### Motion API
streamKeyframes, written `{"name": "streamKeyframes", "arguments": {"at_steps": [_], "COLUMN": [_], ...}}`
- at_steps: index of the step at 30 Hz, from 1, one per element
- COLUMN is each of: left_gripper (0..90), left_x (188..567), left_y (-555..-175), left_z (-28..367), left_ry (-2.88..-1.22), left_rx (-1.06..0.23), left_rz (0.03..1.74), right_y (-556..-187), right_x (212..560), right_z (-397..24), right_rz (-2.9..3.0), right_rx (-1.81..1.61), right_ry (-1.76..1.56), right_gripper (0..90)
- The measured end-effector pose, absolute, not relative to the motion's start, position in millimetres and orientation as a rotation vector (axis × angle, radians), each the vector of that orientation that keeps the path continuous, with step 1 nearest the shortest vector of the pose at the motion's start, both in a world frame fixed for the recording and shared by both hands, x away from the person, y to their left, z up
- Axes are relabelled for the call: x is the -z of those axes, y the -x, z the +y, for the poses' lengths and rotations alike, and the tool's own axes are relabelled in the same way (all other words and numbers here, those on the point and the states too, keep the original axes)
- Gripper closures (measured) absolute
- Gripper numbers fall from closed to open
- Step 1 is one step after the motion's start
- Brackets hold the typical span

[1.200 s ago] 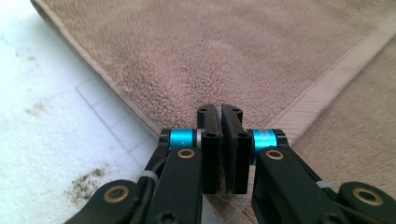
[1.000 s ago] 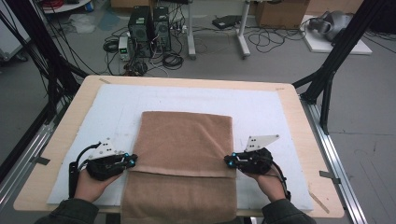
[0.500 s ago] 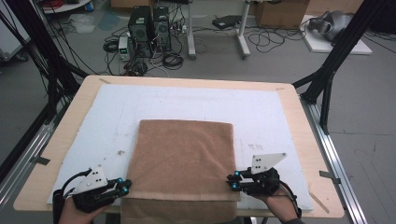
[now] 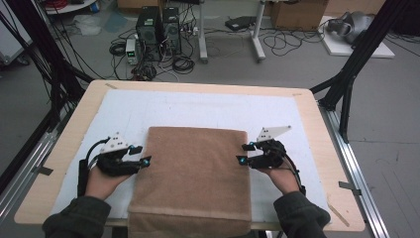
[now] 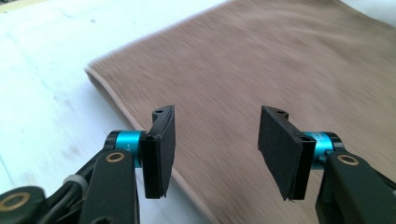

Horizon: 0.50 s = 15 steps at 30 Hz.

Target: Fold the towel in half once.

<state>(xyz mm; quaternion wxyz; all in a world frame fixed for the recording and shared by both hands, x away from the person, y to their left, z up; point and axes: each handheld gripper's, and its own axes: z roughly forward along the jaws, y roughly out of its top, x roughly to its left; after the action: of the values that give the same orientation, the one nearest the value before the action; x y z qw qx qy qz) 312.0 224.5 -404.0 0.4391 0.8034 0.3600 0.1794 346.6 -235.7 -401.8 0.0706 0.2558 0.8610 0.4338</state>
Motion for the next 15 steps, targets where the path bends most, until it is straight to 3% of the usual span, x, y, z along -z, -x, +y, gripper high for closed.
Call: {"name": "streamKeyframes", "arguments": {"at_steps": [6,12,14,15], "left_gripper": [50.4,47.5,50.2,59.6], "left_x": [418.2,442.2,446.0,446.3], "left_y": [-360.5,-383.8,-386.3,-387.3], "left_z": [221.3,224.5,223.9,223.5], "left_ry": [-1.994,-1.981,-1.975,-1.964], "left_rx": [-0.442,-0.408,-0.405,-0.378], "left_rz": [1.042,1.175,1.171,1.156], "right_y": [-385.0,-408.3,-412.9,-414.2], "right_x": [406.5,429.6,438.0,441.4], "right_z": [-231.7,-235.2,-233.3,-231.2], "right_rz": [2.573,2.568,2.587,2.596], "right_rx": [-1.209,-1.132,-1.119,-1.123], "right_ry": [-0.856,-0.957,-0.968,-0.956], "right_gripper": [42.2,40.5,41.5,44.7]}}
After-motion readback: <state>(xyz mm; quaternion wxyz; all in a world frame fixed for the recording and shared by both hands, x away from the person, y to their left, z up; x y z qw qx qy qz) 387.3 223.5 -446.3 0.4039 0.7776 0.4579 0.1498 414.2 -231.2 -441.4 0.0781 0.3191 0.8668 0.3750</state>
